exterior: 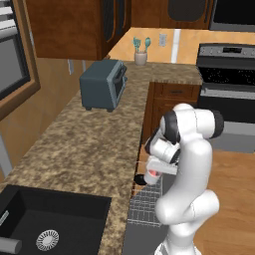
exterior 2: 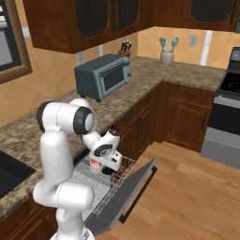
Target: Pick up the cup and bowl from the counter, place them in the dishwasher, and close the dishwasher door.
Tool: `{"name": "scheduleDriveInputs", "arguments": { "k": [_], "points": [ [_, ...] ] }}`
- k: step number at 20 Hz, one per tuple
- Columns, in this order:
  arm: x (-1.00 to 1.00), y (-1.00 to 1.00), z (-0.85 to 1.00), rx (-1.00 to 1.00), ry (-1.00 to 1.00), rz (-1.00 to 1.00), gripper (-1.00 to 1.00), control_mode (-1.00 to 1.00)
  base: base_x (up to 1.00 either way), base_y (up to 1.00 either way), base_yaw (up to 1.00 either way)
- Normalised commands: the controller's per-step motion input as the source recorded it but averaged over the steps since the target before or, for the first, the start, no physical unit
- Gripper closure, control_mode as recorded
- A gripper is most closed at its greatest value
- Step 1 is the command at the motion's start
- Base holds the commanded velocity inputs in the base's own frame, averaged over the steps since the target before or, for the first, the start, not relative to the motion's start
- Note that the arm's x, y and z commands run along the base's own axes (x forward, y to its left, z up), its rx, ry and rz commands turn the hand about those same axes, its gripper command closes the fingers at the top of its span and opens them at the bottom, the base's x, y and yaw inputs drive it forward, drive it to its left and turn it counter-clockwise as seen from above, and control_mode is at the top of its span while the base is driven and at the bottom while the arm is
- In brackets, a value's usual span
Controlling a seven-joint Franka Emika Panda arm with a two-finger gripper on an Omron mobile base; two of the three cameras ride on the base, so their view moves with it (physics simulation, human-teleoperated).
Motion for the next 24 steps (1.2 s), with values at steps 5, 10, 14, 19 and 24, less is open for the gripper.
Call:
{"name": "scheduleDriveInputs", "arguments": {
  "k": [5,10,14,19,24],
  "points": [
    [0.46,0.0,-0.68,0.01,0.08,0.05,1.0,-1.0,0.0,0.0,0.0],
    [0.36,0.07,-0.67,0.0,0.03,0.02,1.0,-1.0,0.0,0.0,0.0],
    [0.45,0.01,-0.65,0.0,0.03,0.01,1.0,-1.0,0.0,0.0,0.0],
    [0.42,0.0,-0.7,0.0,0.03,0.02,1.0,-1.0,0.0,0.0,0.0],
    [0.41,0.0,-0.81,0.0,0.06,0.02,1.0,-1.0,0.0,0.0,0.0]
  ]
}}
